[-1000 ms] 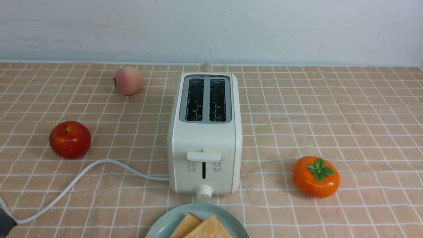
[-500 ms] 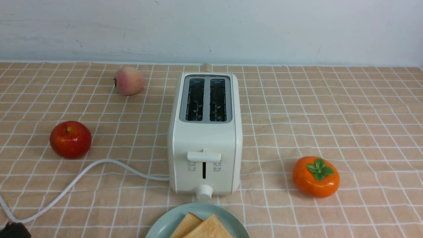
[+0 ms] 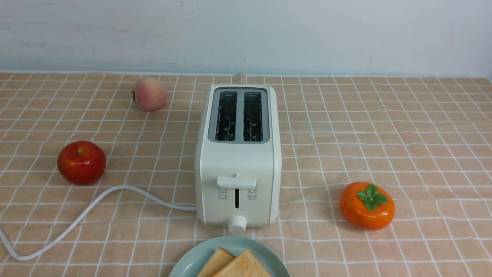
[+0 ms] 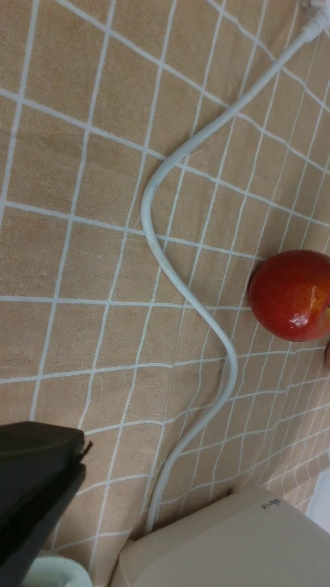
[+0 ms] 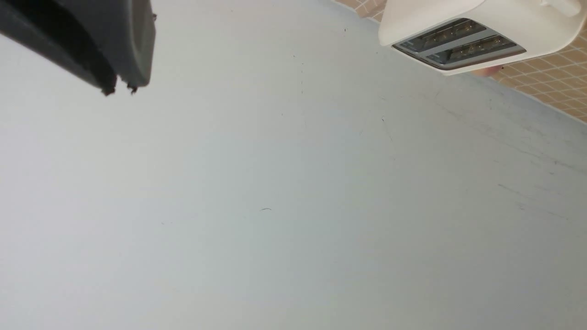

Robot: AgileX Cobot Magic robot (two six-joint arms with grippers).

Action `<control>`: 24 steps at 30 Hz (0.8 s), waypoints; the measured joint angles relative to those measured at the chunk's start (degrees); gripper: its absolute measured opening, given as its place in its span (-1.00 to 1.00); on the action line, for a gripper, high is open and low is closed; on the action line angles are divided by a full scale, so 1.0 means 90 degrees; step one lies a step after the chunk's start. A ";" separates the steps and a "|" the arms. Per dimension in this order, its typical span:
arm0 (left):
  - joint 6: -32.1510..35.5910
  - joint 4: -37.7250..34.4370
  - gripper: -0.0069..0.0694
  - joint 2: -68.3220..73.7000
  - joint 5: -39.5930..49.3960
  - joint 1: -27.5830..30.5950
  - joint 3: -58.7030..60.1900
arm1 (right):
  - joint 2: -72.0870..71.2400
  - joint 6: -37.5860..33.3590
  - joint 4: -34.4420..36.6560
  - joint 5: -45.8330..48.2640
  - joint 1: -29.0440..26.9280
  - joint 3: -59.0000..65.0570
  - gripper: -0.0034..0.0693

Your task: Take toasted bread from bread machine on light coffee tablecloth place on plate.

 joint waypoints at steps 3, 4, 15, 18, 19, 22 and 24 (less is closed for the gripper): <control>0.0007 0.0000 -0.81 0.0000 0.0019 0.0000 0.0000 | 0.0000 0.0000 0.0000 0.0000 0.0000 0.0000 -0.77; 0.0007 0.0000 -0.80 0.0000 0.0034 0.0000 0.0000 | 0.0000 0.0005 0.0000 0.0000 0.0000 0.0000 -0.76; 0.0007 0.0000 -0.78 0.0000 0.0034 0.0000 0.0000 | 0.0000 0.0046 -0.0005 0.0000 0.0000 0.0000 -0.72; 0.0007 0.0000 -0.78 0.0000 0.0045 0.0000 0.0000 | 0.0000 0.0046 -0.0005 0.0000 0.0000 0.0000 -0.71; 0.0007 0.0000 -0.78 0.0000 0.0045 0.0000 0.0000 | 0.0000 0.0046 -0.0005 0.0000 0.0000 0.0000 -0.71; 0.0007 0.0000 -0.78 0.0000 0.0045 0.0000 0.0000 | 0.0000 0.0046 -0.0005 0.0000 0.0000 0.0000 -0.70; 0.0007 0.0000 -0.78 0.0000 0.0045 0.0000 0.0000 | 0.0000 0.0046 -0.0014 0.0000 0.0000 0.0000 -0.69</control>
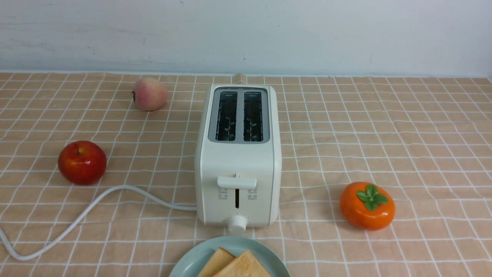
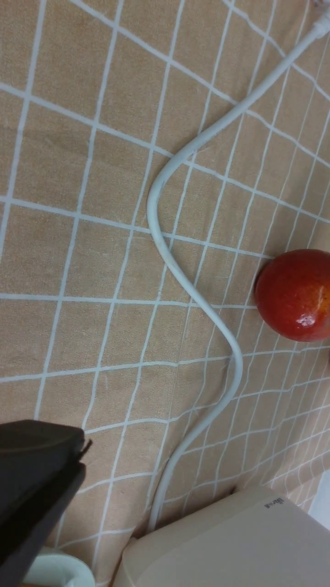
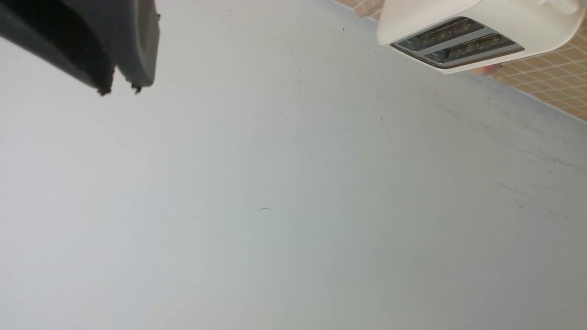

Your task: Take toasted bread from bread machine on light coffee tablecloth place on plate.

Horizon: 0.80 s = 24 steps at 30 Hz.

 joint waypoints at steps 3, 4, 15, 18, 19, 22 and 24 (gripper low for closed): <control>0.0000 0.0000 -0.78 0.0000 0.0000 0.0000 0.0000 | 0.0000 0.0000 -0.0141 0.0000 0.0000 0.0000 -0.67; 0.0000 0.0000 -0.78 0.0000 0.0000 0.0000 0.0000 | 0.0000 0.0000 -0.0135 0.0000 0.0000 0.0000 -0.67; 0.0000 0.0000 -0.78 0.0000 0.0002 0.0000 0.0000 | 0.0000 -0.1225 0.4355 0.0263 0.0000 0.0222 -0.64; 0.0000 0.0000 -0.78 0.0000 0.0002 0.0000 0.0000 | 0.0000 -0.1684 0.4941 0.0278 0.0000 0.0349 -0.63; 0.0000 0.0000 -0.78 0.0000 0.0002 0.0000 0.0000 | 0.0000 -0.1820 0.5050 0.0278 0.0000 0.0406 -0.62; 0.0000 0.0000 -0.78 0.0000 0.0015 0.0000 0.0000 | 0.0000 -0.2025 0.5168 0.0284 -0.0005 0.0695 -0.61; 0.0000 0.0000 -0.78 0.0000 0.0020 0.0000 0.0000 | 0.0000 -0.2052 0.5181 0.0275 -0.0070 0.0897 -0.61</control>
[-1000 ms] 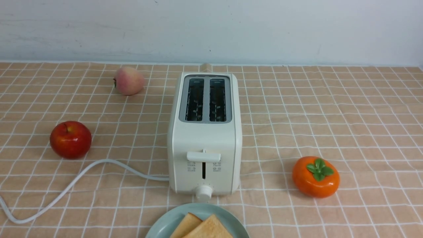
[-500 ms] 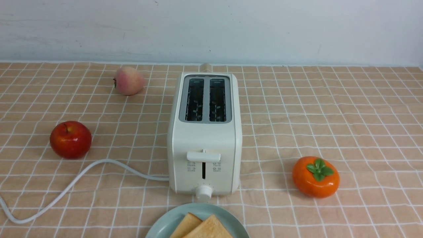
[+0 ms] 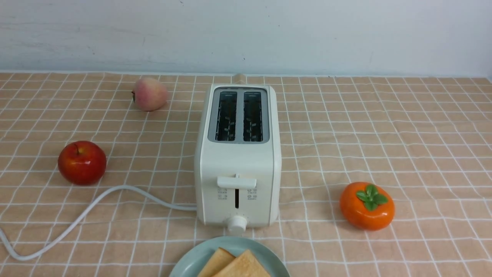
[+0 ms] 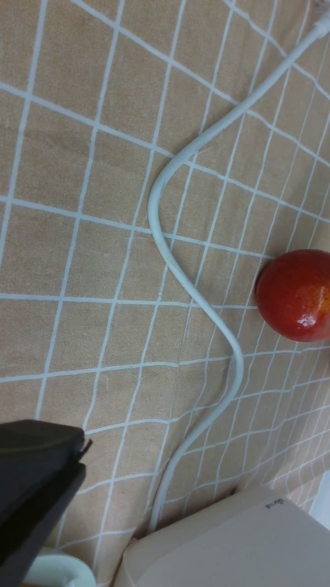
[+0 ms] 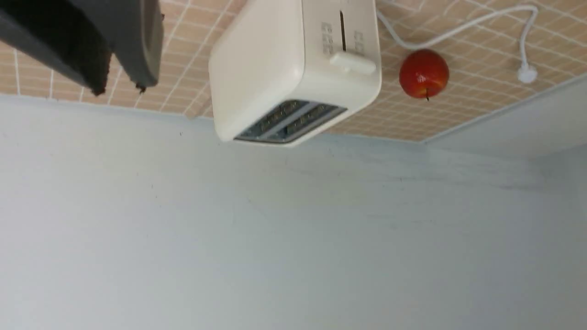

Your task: Take toasted bread from bread machine on light coffee tablecloth place on plate.

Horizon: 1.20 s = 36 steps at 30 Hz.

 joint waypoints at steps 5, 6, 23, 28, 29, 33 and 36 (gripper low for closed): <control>0.0000 0.0000 -0.77 0.0000 0.0006 0.0000 0.0005 | 0.0000 -0.0026 0.0026 0.0005 -0.1022 0.0842 -0.60; 0.0000 0.0000 -0.77 0.0000 0.0006 0.0000 0.0005 | 0.0000 -0.0026 0.0026 0.0005 -0.1325 0.1051 -0.60; 0.0000 0.0000 -0.72 0.0000 0.0006 0.0000 0.0005 | 0.0000 -0.0023 0.0041 0.1150 -0.3092 0.1610 -0.55; 0.0000 0.0000 -0.72 0.0000 0.0006 0.0000 0.0005 | 0.0000 -0.0023 0.0041 0.1150 -0.3092 0.1604 -0.53; 0.0000 0.0000 -0.72 0.0000 0.0006 0.0000 0.0005 | 0.0000 -0.0023 0.0041 0.1150 -0.3092 0.1604 -0.53; 0.0000 0.0000 -0.71 0.0000 0.0006 0.0000 0.0005 | 0.0000 -0.0023 0.0041 0.1150 -0.3092 0.1604 -0.51; 0.0000 0.0000 -0.71 0.0000 0.0006 0.0000 0.0005 | 0.0000 -0.0023 0.0041 0.1150 -0.3092 0.1604 -0.50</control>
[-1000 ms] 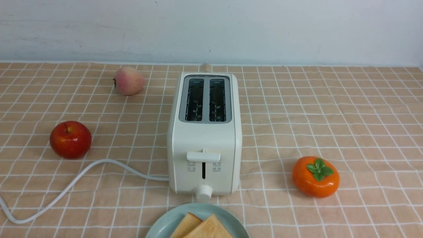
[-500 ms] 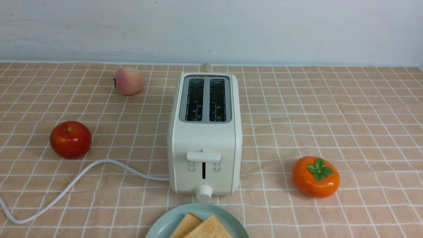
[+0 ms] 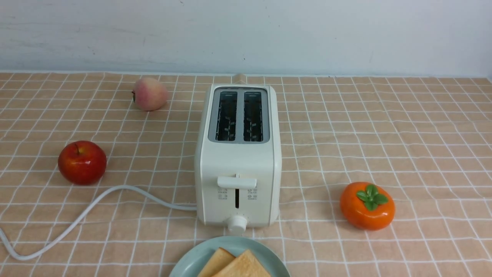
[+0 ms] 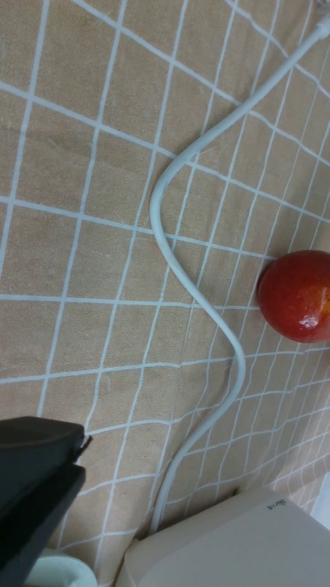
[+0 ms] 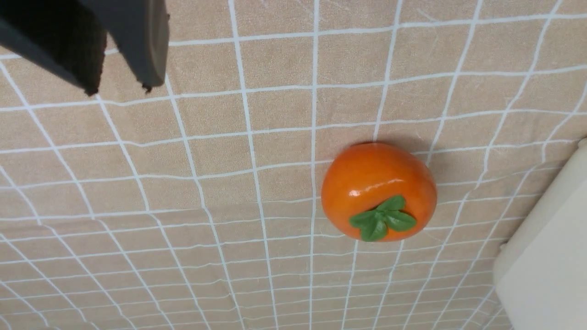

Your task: Take toasted bread from bread machine on light coffee tablecloth place on plate.

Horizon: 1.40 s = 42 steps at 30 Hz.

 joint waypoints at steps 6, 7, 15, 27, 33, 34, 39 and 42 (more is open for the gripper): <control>0.0000 0.0000 -0.70 0.0000 0.0000 0.0000 0.0000 | 0.0000 0.0000 0.0000 0.0000 0.0000 0.0000 -0.48; 0.0000 0.0000 -0.70 0.0000 0.0000 0.0000 0.0000 | 0.0000 0.0000 0.0000 0.0000 0.0000 0.0000 -0.48; 0.0000 0.0000 -0.69 0.0000 0.0000 0.0000 0.0000 | 0.0000 0.0000 0.0000 0.0000 0.0000 0.0000 -0.44; 0.0000 0.0000 -0.66 0.0000 0.0000 0.0000 0.0000 | 0.0000 -0.0003 0.0000 0.0000 -0.0005 0.0000 -0.41; 0.0000 0.0000 -0.63 0.0000 0.0000 0.0000 0.0000 | 0.0000 -0.0003 0.0000 0.0000 -0.0005 0.0000 -0.41; 0.0000 0.0000 -0.63 0.0000 0.0000 0.0000 0.0000 | 0.0000 -0.0003 0.0000 0.0000 -0.0005 0.0000 -0.41; 0.0000 0.0000 -0.63 0.0000 0.0000 0.0000 0.0000 | 0.0000 -0.0003 0.0000 0.0000 -0.0005 0.0000 -0.39; 0.0000 0.0000 -0.62 0.0000 0.0000 0.0000 0.0000 | 0.0000 -0.0003 0.0000 0.0000 -0.0005 0.0000 -0.37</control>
